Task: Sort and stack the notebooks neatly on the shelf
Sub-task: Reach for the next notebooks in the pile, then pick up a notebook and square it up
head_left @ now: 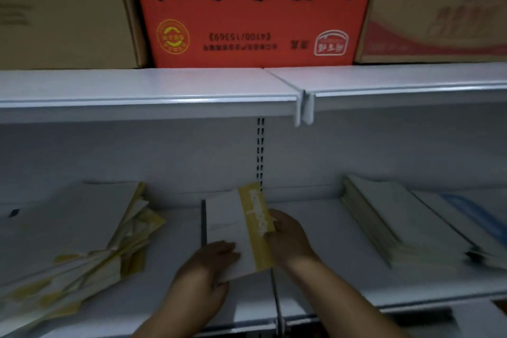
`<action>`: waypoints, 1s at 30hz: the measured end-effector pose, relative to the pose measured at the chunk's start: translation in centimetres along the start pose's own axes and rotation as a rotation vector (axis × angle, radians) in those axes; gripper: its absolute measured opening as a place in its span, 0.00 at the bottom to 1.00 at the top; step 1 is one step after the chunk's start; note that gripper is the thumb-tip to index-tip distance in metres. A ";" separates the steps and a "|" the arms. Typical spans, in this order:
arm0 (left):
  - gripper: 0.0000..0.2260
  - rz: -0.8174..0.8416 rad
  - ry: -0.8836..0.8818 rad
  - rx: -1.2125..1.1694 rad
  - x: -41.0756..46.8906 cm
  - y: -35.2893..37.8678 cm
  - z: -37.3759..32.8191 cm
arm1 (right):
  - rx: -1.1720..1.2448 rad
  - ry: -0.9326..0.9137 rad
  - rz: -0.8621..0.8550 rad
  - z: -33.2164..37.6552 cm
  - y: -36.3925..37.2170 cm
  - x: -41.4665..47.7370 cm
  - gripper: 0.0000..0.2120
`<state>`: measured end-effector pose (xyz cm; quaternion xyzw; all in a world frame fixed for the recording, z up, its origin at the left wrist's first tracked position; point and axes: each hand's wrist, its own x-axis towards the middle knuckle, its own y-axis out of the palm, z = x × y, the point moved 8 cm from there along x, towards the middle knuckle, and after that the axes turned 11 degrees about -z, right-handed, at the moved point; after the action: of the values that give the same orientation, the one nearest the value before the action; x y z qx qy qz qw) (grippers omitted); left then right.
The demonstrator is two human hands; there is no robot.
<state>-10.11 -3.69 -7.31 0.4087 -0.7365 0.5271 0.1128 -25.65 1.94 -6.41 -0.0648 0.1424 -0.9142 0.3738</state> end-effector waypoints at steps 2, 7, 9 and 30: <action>0.21 0.056 0.039 -0.086 1.0 3.5 -2.5 | -0.062 0.020 -0.075 -2.2 -4.2 0.6 0.23; 0.15 0.124 0.105 -0.111 2.3 10.7 -7.0 | -0.396 0.008 -0.162 -5.5 -11.1 0.9 0.21; 0.20 0.158 0.043 -0.115 2.0 12.6 -7.3 | -0.615 -0.034 -0.088 -6.0 -11.6 0.9 0.23; 0.19 -0.319 -0.455 0.309 0.9 -13.2 6.0 | -0.507 -0.430 0.311 2.5 9.1 -4.1 0.12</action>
<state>0.43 -10.77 -0.29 0.6388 -0.5806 0.5034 -0.0373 -16.10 -1.88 -6.90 -0.3235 0.2911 -0.7476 0.5018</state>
